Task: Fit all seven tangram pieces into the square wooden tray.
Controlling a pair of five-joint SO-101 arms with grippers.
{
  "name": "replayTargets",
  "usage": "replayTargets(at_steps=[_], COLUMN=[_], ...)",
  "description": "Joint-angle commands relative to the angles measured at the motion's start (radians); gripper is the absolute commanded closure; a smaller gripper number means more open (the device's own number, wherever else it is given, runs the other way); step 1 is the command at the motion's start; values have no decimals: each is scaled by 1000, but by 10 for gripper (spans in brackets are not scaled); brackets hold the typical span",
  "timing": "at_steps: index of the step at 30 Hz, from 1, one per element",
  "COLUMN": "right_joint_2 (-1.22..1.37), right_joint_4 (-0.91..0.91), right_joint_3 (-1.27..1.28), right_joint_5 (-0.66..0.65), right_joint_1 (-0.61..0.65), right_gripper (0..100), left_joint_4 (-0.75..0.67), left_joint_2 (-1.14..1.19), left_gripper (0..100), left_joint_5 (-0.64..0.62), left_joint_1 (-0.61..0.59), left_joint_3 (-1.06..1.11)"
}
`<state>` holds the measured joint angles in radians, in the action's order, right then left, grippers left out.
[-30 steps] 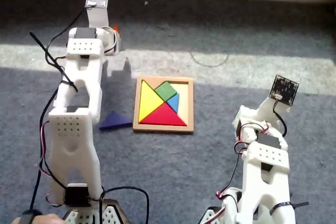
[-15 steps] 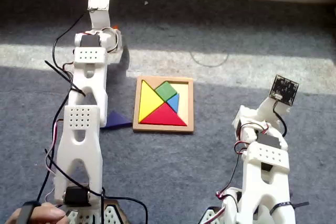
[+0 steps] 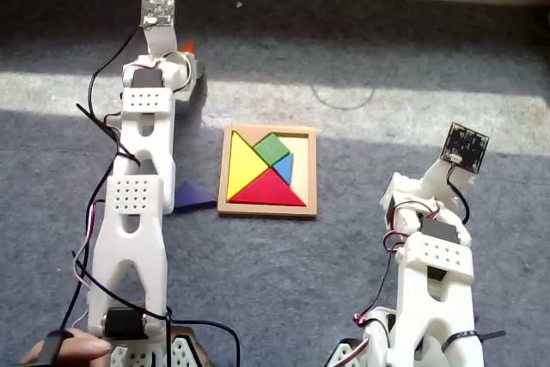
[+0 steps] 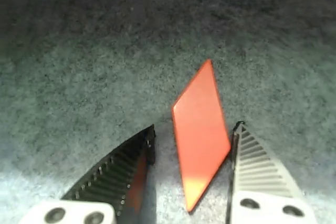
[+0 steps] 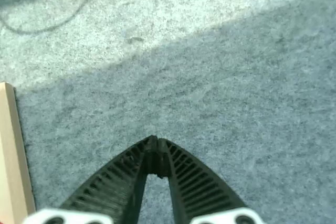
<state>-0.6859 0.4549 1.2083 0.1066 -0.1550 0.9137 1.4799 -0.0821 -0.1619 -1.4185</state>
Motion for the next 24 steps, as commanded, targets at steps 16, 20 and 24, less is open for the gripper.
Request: replayTargets(at_steps=[16, 20, 24], right_joint_2=[-30, -30, -30], right_joint_4=[-21, -21, -21], right_joint_3=[-2, -2, -2], right_joint_5=[-9, -9, -9], right_joint_1=[8, 8, 8], right_gripper=[988, 988, 988], left_joint_4=[52, 215, 339], left_joint_2=[-2, 2, -15], left_gripper=[966, 972, 973], left_joint_5=[106, 123, 123], left_joint_1=[-25, -25, -16], left_joint_3=[-35, -188, -249])
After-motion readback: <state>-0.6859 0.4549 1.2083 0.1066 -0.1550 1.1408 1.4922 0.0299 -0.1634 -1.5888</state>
